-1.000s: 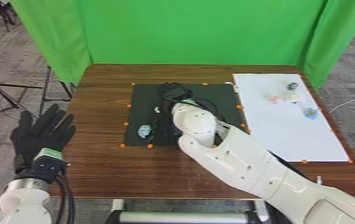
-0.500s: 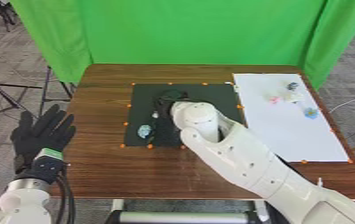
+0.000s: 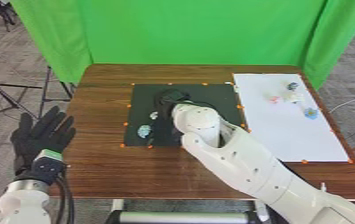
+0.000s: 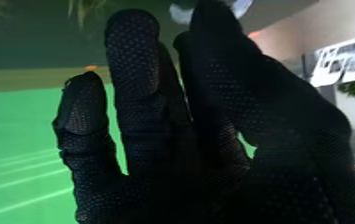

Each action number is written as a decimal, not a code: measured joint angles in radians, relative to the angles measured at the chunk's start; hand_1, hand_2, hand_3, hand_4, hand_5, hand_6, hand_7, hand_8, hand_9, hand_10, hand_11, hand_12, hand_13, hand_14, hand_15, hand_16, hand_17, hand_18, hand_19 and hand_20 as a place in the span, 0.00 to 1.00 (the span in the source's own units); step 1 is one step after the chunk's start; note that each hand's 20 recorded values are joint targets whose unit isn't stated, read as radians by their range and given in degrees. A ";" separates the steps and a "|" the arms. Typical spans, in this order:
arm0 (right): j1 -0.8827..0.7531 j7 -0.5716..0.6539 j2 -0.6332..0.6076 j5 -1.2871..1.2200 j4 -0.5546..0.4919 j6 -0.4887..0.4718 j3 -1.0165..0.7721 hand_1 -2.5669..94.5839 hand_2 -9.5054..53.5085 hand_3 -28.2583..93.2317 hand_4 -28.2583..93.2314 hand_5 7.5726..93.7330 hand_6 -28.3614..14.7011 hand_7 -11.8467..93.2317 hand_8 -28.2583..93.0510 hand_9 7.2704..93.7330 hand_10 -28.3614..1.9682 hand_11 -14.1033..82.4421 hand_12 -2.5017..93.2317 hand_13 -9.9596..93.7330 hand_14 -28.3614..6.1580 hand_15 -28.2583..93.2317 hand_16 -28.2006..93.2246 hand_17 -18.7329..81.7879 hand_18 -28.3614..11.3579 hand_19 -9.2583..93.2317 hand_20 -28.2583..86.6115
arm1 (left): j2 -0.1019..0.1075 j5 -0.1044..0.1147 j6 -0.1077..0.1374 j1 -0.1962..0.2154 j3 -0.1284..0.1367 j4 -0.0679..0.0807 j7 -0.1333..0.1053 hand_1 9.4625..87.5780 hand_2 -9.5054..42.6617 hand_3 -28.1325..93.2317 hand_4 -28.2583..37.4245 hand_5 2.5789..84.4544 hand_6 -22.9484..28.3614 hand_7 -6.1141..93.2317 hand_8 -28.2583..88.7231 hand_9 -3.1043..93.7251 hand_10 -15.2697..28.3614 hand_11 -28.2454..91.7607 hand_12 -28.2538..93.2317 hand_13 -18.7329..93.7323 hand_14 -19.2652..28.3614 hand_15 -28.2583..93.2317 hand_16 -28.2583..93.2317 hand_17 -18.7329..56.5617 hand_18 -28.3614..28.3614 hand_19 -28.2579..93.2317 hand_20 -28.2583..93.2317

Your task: Arrange flowers

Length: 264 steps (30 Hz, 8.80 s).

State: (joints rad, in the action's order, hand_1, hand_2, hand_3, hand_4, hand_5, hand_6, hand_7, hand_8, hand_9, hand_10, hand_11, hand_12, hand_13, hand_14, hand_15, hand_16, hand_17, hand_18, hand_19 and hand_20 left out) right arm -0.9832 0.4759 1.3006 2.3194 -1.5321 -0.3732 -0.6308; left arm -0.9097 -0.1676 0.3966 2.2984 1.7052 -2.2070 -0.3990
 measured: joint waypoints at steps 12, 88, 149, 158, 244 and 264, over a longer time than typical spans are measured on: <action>-0.085 0.061 -0.109 -0.082 -0.196 0.040 -0.173 0.53 0.00 0.87 0.00 0.49 0.56 0.28 0.12 0.48 0.42 0.25 0.14 0.73 0.54 0.68 0.49 0.52 0.10 0.92 0.55 | -0.013 0.000 -0.002 0.034 0.018 -0.006 -0.010 0.18 0.39 0.82 0.00 0.40 0.59 0.24 0.15 0.34 0.65 0.42 0.30 0.35 0.69 0.52 0.15 0.18 0.68 0.43 0.29; -0.411 0.239 -0.536 -0.191 -0.071 0.208 -0.621 0.53 0.00 0.87 0.00 0.44 0.53 0.26 0.12 0.44 0.52 0.29 0.10 0.71 0.54 0.69 0.46 0.50 0.14 0.90 0.54 | -0.022 0.047 0.043 0.163 0.115 -0.062 -0.085 0.18 0.41 0.82 0.00 0.42 0.60 0.25 0.14 0.35 0.65 0.43 0.29 0.36 0.69 0.53 0.15 0.18 0.68 0.45 0.29; -0.041 0.014 -0.133 -0.005 -0.065 0.372 -0.032 0.60 0.06 0.80 0.00 0.81 0.66 0.35 0.26 0.91 0.65 0.27 0.33 0.82 0.60 0.68 0.48 0.54 0.14 0.91 0.59 | -0.014 0.046 0.035 0.105 0.084 -0.044 -0.055 0.16 0.44 0.82 0.00 0.42 0.60 0.25 0.14 0.35 0.65 0.43 0.30 0.36 0.70 0.53 0.15 0.18 0.68 0.45 0.29; -0.025 -0.011 -0.134 0.036 -0.008 0.433 0.048 0.60 0.06 0.80 0.00 0.81 0.66 0.35 0.25 0.90 0.65 0.26 0.32 0.82 0.60 0.68 0.48 0.54 0.14 0.91 0.59 | -0.012 0.041 0.034 0.108 0.087 -0.044 -0.051 0.16 0.43 0.82 0.00 0.42 0.59 0.25 0.14 0.35 0.65 0.43 0.30 0.36 0.69 0.53 0.15 0.18 0.68 0.45 0.29; -0.183 0.253 -0.492 -0.104 -0.027 0.124 -0.349 0.48 0.00 0.88 0.00 0.46 0.52 0.25 0.13 0.40 0.48 0.27 0.11 0.74 0.48 0.77 0.42 0.55 0.11 0.95 0.54 | -0.032 0.028 -0.029 0.171 0.132 -0.039 -0.054 0.19 0.35 0.82 0.00 0.41 0.59 0.24 0.15 0.35 0.65 0.41 0.30 0.36 0.69 0.53 0.16 0.17 0.70 0.44 0.29; -0.197 0.217 -0.468 -0.099 0.022 0.269 -0.314 0.60 0.00 0.76 0.00 0.78 0.67 0.36 0.23 0.85 0.65 0.25 0.28 0.82 0.57 0.73 0.45 0.57 0.12 0.95 0.58 | -0.034 0.061 0.013 0.187 0.124 -0.054 -0.079 0.19 0.37 0.82 0.00 0.42 0.59 0.25 0.14 0.36 0.65 0.43 0.30 0.37 0.70 0.54 0.16 0.17 0.70 0.45 0.29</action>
State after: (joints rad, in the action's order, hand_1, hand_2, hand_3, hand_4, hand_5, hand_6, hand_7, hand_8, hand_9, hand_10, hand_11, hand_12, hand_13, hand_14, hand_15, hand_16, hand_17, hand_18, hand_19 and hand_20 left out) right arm -1.1803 0.6931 0.8325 2.2207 -1.5097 -0.1041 -0.9444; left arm -0.9433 -0.1065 0.4097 2.4849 1.8288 -2.2609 -0.4776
